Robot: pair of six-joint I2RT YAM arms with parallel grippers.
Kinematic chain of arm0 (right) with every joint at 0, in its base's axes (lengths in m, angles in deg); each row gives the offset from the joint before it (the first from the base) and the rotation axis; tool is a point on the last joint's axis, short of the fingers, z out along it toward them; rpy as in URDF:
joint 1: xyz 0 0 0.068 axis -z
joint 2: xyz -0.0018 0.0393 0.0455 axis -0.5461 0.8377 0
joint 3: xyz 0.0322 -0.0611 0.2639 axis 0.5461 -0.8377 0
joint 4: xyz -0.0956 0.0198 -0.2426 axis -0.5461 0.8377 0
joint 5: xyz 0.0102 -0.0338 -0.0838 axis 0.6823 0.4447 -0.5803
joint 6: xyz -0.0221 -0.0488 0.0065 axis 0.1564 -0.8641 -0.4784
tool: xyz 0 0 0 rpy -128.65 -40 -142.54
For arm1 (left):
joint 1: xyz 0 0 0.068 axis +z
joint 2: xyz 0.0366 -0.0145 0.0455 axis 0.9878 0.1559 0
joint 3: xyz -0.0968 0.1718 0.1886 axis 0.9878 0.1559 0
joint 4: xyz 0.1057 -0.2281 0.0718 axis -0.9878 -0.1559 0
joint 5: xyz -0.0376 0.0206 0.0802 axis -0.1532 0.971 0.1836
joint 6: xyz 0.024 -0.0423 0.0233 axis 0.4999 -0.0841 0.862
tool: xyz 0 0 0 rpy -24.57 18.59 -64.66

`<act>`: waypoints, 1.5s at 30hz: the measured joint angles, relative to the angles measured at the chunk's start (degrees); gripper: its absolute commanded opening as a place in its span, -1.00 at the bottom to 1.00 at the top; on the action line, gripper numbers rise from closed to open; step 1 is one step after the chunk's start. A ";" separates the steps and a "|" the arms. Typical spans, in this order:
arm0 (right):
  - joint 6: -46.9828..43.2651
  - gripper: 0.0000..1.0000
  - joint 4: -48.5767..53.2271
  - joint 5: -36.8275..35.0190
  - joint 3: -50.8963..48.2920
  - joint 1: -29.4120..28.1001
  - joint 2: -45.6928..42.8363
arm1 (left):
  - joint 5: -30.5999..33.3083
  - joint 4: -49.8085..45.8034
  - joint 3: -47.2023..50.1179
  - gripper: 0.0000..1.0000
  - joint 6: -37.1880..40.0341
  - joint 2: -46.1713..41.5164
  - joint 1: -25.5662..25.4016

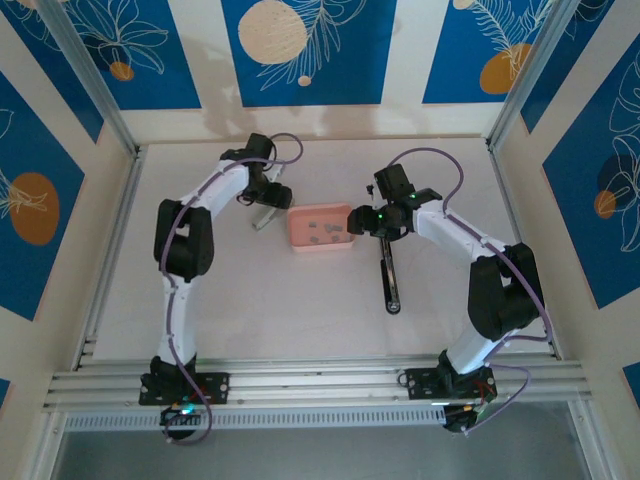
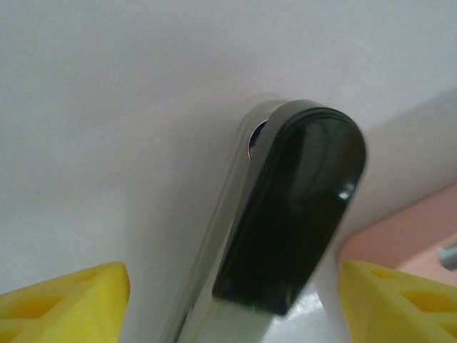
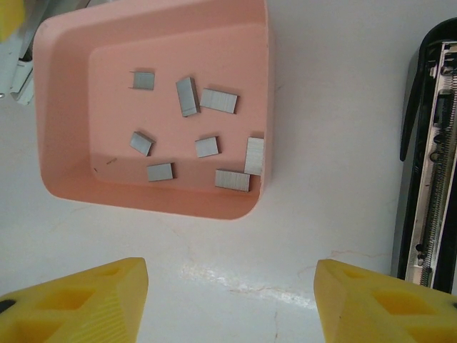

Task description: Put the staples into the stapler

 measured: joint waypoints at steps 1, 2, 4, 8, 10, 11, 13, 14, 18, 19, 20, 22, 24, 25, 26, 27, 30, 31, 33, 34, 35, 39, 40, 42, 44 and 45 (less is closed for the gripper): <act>0.00 0.28 0.00 0.00 0.00 -0.11 0.00 | -0.11 -0.42 -0.96 0.52 0.37 1.29 0.00; 0.00 0.28 0.00 0.00 0.00 -0.15 0.00 | -0.48 -0.85 -1.84 0.50 0.39 2.23 0.00; 0.00 0.28 0.00 0.02 0.00 -0.22 0.00 | -0.68 -1.33 -3.98 0.45 0.85 3.19 0.11; -0.02 0.28 0.00 0.04 0.00 -0.26 0.07 | -1.07 -1.16 -7.08 0.37 1.70 5.16 0.11; -0.07 0.28 0.00 0.02 0.02 -0.26 0.17 | -1.66 -1.05 -8.07 0.32 1.90 6.25 0.11; -0.17 0.28 0.00 0.04 0.02 -0.26 0.26 | -2.05 -1.05 -8.63 0.29 1.92 6.82 0.11; -0.24 0.28 0.00 0.02 0.02 -0.26 0.42 | -2.91 -0.83 -9.66 0.13 1.92 8.11 0.11; -0.26 0.28 0.02 0.04 0.02 -0.26 0.44 | -3.17 -0.68 -10.08 0.02 2.16 8.61 0.11; -0.42 0.27 0.04 0.04 0.02 -0.26 0.44 | -3.85 0.04 -10.84 -0.27 2.60 9.70 0.11; -0.42 0.27 0.04 0.04 0.02 -0.26 0.44 | -3.89 0.17 -10.86 -0.38 2.84 9.70 0.11; -0.42 0.27 0.04 0.04 0.02 -0.26 0.44 | -3.87 0.24 -10.99 -0.47 3.19 9.70 0.11; -0.42 0.27 0.13 0.04 0.02 -0.26 0.42 | -3.74 0.24 -11.19 -0.57 3.26 9.70 0.11; -0.42 0.27 0.17 0.04 0.02 -0.26 0.42 | -3.50 0.24 -11.32 -0.64 3.37 9.70 0.11; -0.42 0.27 0.17 0.04 0.02 -0.26 0.42 | -3.30 0.22 -11.32 -0.68 3.39 9.70 0.11; -0.42 0.27 0.20 0.04 0.02 -0.26 0.42 | -3.19 0.15 -11.34 -0.70 3.41 9.68 0.11; -0.39 0.27 0.17 0.04 0.02 -0.28 0.37 | -2.93 0.02 -11.32 -0.73 3.41 9.60 0.11; -0.39 0.26 0.20 0.07 0.02 -0.48 -0.17 | -2.32 -0.13 -9.99 -0.78 3.52 8.02 0.11; -0.37 0.26 0.17 0.11 0.02 -0.57 -0.66 | -2.21 -0.15 -8.52 -0.79 3.72 6.58 0.11; -0.37 0.27 0.11 0.35 0.02 -0.66 -2.05 | -2.21 -0.17 -4.74 -0.81 4.24 2.29 0.11; -0.37 0.26 -0.09 0.55 0.02 -0.74 -2.95 | -2.34 0.02 -2.25 -0.81 4.48 -0.98 0.13; -0.35 0.27 -0.39 0.85 0.02 -0.76 -3.74 | -2.62 0.24 -0.33 -0.82 4.59 -3.69 0.17; 0.37 0.27 -2.89 3.28 -0.04 -0.92 -7.76 | -5.99 3.02 9.60 -0.82 5.25 -19.47 0.28; 0.72 0.27 -3.89 4.15 -0.28 -0.98 -8.94 | -7.63 4.26 12.28 -0.82 5.66 -23.89 0.35; 1.62 0.26 -5.95 5.97 -1.16 -1.03 -11.04 | -11.34 7.32 17.70 -0.82 6.38 -31.54 0.39; 2.51 0.26 -7.98 8.31 -2.36 -1.11 -13.11 | -16.04 10.69 23.67 -0.81 7.10 -38.51 0.39; 3.02 0.27 -9.16 9.68 -3.04 -1.18 -14.05 | -18.86 12.52 27.21 -0.81 7.65 -41.88 0.39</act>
